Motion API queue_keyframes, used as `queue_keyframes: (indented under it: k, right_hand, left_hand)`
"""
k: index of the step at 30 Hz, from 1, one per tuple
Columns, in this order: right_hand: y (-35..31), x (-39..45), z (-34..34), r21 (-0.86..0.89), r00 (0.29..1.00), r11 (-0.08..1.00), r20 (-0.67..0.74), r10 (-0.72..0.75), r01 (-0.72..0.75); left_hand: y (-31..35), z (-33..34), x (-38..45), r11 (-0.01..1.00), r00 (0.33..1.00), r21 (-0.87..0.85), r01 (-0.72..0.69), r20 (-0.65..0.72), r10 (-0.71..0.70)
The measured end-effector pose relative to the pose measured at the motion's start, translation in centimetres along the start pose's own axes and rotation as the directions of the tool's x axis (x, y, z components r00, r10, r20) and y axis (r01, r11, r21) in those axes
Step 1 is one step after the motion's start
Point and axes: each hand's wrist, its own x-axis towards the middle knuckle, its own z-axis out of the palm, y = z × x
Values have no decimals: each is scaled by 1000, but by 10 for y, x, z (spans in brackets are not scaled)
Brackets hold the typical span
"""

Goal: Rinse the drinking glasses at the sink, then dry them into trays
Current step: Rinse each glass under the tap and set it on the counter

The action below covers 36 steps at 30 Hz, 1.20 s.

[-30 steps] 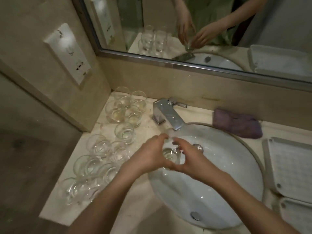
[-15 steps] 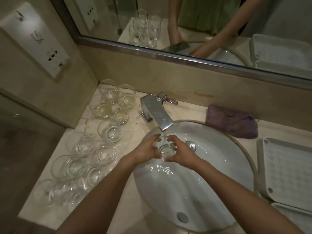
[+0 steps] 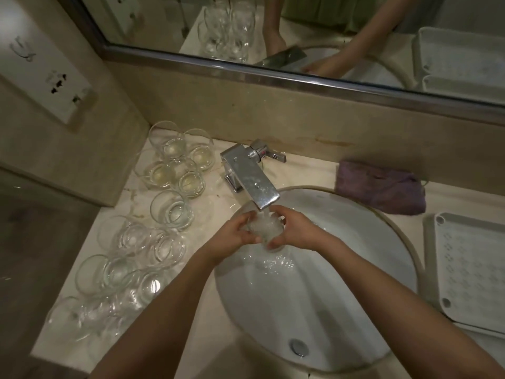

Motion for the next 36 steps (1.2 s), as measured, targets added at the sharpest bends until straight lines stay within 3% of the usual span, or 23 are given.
queue_keyframes:
  k: [3,6,9,13,16,19,22,26,30,33,36]
  right_hand:
    - [9,-8,2,123,998,991,39,44,-49]
    - [13,-15,21,253,993,967,-116,28,3]
    - [4,-15,33,137,971,987,-233,-47,81]
    - [-8,-5,16,47,994,998,-104,-33,38]
    - [-1,-8,6,221,999,974,1,41,-41]
    - [8,-16,22,418,992,908,-109,65,-14]
    - [7,-19,37,184,969,981,-248,-21,68]
    - [-9,-10,13,-157,994,986,-91,-66,51]
    - [-4,-10,-6,-64,1000,998,12,18,-17]
    - [8,-21,9,83,993,996,-120,2,9]
    - [6,-22,29,-4,963,994,-244,-111,113]
  left_hand:
    - [8,7,1,997,999,81,-15,-32,18]
    - [11,4,3,993,999,115,-31,-29,34]
    - [6,-6,2,999,1000,-27,-25,-7,25]
    - [4,-14,3,997,1000,-76,19,-8,-20]
    - [11,-8,7,999,1000,35,23,-11,-23]
    - [13,0,8,993,999,116,-23,-24,26]
    - [3,-1,7,1000,999,-5,-31,-11,31]
    - [-8,-3,2,992,999,-123,9,-29,-13]
    - [4,6,1,999,1000,-51,10,14,-10]
    - [11,10,3,999,999,35,-31,12,31]
    - [6,5,5,998,999,43,-44,-21,45]
